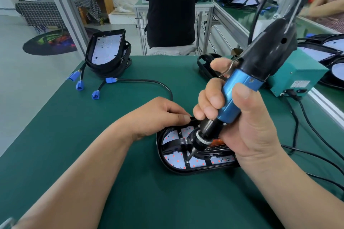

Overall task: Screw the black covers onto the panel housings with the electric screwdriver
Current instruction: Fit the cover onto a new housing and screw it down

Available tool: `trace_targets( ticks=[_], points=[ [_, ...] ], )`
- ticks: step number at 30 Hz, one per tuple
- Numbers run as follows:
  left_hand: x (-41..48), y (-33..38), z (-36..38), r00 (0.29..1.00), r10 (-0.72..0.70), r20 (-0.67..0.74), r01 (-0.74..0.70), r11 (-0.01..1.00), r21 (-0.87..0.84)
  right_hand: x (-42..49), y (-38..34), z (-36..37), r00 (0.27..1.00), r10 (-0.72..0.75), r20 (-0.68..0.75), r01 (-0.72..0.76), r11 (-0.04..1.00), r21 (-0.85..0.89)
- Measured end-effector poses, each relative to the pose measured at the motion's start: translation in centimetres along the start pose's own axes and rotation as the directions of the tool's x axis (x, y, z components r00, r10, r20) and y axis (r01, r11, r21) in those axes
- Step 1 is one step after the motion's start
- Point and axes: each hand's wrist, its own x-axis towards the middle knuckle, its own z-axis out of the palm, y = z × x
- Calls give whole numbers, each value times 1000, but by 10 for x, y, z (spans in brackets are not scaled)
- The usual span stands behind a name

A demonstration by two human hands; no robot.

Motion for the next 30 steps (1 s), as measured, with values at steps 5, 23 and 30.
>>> trace_targets(
  ticks=[5,23,30],
  points=[
    [-2,1,-1,998,-55,-14,55,998,0,6,-18,-10,970,-103,-220,102,995,-17],
    [-4,4,-3,998,-35,58,32,998,47,-20,-87,-124,672,69,-737,-391,879,-274],
    [-2,4,-1,999,-24,43,20,996,88,-43,-77,-124,704,62,-707,-530,709,-466]
  ],
)
